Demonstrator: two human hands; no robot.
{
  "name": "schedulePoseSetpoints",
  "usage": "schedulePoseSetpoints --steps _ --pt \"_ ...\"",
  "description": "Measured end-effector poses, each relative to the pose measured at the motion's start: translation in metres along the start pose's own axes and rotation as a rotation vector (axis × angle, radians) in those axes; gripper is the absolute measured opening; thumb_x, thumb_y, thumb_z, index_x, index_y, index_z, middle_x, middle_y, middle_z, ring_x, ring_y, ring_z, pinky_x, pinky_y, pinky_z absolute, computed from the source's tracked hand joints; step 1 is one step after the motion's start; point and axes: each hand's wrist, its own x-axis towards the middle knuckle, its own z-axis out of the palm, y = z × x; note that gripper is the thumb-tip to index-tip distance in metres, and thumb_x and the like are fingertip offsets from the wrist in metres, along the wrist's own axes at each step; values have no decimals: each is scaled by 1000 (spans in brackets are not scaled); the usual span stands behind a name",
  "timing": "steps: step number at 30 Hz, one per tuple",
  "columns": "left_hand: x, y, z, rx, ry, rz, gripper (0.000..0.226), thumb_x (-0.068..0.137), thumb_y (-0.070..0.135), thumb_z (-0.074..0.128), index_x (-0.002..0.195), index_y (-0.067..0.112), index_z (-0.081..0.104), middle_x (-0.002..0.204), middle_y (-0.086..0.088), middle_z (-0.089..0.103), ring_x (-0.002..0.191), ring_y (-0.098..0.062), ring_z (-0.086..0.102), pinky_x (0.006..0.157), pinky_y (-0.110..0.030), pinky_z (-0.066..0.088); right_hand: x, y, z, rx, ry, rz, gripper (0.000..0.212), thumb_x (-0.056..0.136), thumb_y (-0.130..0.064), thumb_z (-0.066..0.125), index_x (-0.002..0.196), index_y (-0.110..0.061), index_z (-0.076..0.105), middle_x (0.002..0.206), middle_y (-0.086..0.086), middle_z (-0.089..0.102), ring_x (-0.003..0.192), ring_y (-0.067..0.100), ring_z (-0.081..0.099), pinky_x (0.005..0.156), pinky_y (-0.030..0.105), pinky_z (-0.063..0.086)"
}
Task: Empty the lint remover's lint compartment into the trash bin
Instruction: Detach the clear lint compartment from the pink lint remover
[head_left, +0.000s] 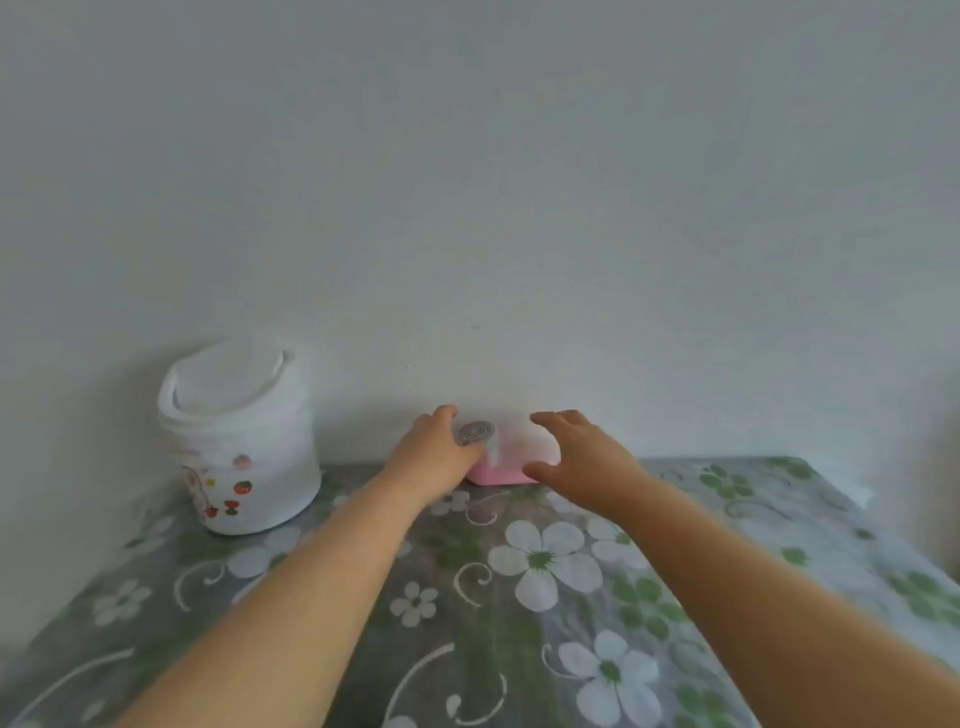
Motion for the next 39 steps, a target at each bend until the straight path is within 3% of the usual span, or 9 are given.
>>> schedulePoseSetpoints --steps 8,11,15,17,19,21,31,39 --pt "13 -1 22 -60 -16 -82 83 78 44 66 146 15 29 141 -8 48 120 -27 51 80 -28 37 13 5 13 -29 -71 26 69 88 -36 63 150 -26 36 150 5 44 131 26 49 102 40 47" --pt "16 0 27 -109 -30 -103 79 74 47 70 139 14 38 124 -3 57 101 -22 58 67 -26 41 14 7 16 -40 -75 25 66 88 -33 63 149 -26 38 148 5 44 127 26 52 98 40 49" --pt "15 1 31 -187 0 -142 65 74 47 72 126 16 46 107 2 58 68 -9 55 49 -21 36 15 8 15 -32 -58 36 62 88 -30 64 146 -25 43 142 4 45 115 25 58 89 36 51" --pt "15 1 30 -174 15 -143 58 77 45 70 123 15 50 108 1 62 70 -12 59 55 -25 43 14 8 15 -30 -49 37 61 88 -28 65 145 -24 44 140 4 45 114 25 58 88 36 52" --pt "13 1 29 -162 8 -132 58 79 44 70 125 13 51 116 -5 64 90 -21 62 72 -31 48 12 8 14 -29 -52 41 61 88 -28 66 144 -23 45 139 5 46 114 25 58 88 36 52" --pt "8 1 27 -157 -1 -124 62 80 44 69 129 12 49 122 -7 62 102 -25 60 79 -32 46 9 8 12 -7 -54 49 61 86 -28 67 144 -21 47 138 4 48 115 24 58 91 36 52" --pt "-24 2 0 -195 50 37 56 82 40 70 128 13 51 119 -1 62 97 -18 57 81 -31 43 -14 -5 -11 268 -81 75 60 79 -43 74 132 -23 58 123 -3 63 102 15 59 83 27 43" --pt "-52 8 -21 -230 110 65 54 84 41 66 129 16 49 113 4 60 95 -15 57 77 -28 42 -38 -24 -21 377 -2 68 48 73 -44 76 117 -28 67 109 -6 68 94 12 64 79 28 51"
